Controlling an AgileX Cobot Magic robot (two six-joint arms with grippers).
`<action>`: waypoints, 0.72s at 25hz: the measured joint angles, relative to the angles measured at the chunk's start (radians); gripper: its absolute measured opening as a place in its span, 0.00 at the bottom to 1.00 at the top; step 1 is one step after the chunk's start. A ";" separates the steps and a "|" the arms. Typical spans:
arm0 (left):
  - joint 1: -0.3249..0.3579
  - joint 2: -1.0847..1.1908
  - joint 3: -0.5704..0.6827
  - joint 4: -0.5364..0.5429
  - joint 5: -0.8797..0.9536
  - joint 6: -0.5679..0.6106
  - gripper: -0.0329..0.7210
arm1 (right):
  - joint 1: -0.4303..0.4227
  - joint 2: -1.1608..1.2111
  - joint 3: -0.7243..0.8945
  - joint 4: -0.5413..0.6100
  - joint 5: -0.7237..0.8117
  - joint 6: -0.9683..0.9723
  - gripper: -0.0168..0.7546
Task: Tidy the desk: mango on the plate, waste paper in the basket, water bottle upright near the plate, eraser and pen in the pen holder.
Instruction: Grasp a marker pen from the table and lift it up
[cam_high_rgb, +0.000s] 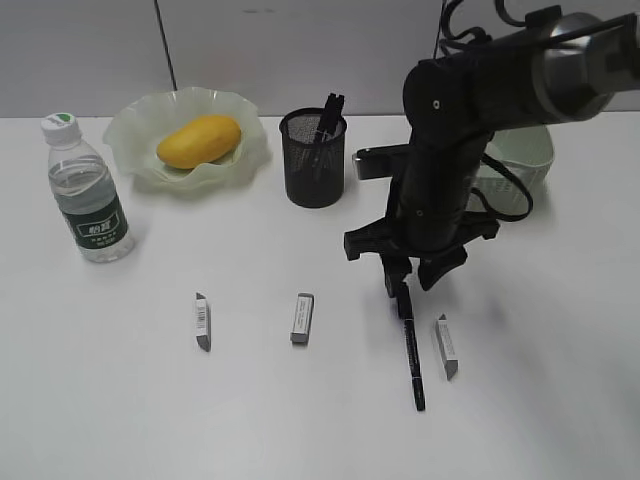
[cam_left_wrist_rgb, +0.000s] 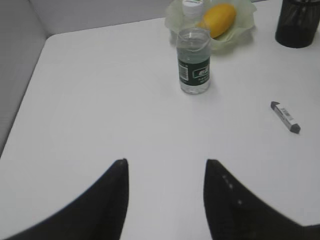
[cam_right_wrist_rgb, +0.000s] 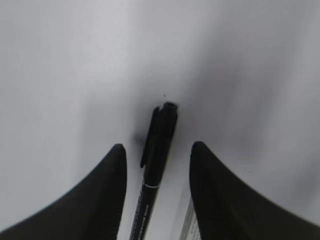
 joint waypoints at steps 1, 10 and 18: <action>0.019 0.000 0.000 0.000 0.000 0.000 0.54 | 0.000 0.006 -0.001 0.000 0.000 0.001 0.47; 0.091 0.000 0.000 0.000 0.000 0.000 0.54 | 0.000 0.050 -0.001 0.000 -0.011 0.011 0.44; 0.091 0.000 0.000 0.000 0.000 0.000 0.54 | 0.000 0.058 -0.001 0.000 -0.027 0.020 0.34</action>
